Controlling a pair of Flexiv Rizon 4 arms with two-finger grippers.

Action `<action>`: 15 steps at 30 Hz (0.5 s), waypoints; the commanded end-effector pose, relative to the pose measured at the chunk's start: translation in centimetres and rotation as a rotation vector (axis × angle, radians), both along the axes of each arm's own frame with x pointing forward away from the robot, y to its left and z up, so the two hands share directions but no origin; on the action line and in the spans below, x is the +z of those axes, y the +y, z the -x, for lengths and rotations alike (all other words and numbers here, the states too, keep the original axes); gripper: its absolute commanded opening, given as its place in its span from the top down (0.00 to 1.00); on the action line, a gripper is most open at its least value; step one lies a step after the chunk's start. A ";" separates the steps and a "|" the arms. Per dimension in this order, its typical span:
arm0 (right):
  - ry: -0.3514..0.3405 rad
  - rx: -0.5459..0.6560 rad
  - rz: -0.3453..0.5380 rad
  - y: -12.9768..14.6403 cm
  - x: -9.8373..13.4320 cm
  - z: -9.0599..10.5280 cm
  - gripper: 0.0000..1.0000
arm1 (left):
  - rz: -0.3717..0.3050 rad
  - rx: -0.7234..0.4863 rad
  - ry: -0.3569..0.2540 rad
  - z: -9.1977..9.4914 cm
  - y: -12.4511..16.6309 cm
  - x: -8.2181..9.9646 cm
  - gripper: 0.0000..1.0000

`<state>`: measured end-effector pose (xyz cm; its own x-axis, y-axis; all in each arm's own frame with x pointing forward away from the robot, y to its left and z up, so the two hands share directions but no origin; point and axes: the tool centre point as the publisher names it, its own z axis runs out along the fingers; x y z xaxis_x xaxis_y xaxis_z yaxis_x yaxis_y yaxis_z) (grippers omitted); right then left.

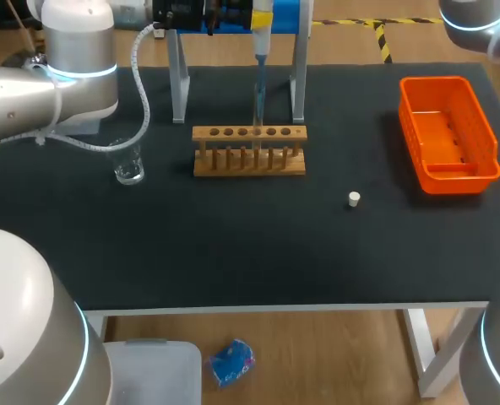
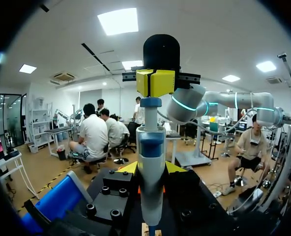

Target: Invert the test tube, pick up the pipette, mount the tip to pipette, aspirate from beaker and dispense into the tube, eject the tip, return the pipette, and cap with the stopper.

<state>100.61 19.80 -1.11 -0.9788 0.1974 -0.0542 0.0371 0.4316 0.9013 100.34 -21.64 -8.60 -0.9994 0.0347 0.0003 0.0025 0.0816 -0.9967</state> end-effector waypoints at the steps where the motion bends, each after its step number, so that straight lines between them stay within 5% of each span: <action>1: 0.005 0.007 0.005 0.2 -0.5 -0.2 1.00 | 0.000 0.003 -0.001 0.1 0.0 0.3 1.00; 15: 0.018 0.012 0.007 0.2 -1.0 -0.2 1.00 | 0.000 0.003 -0.001 0.1 0.0 0.3 1.00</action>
<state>100.69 20.01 -1.73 -0.9815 0.1872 -0.0389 0.0479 0.4377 0.8979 100.34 -21.63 -8.66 -0.9994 0.0345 0.0005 0.0023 0.0816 -0.9967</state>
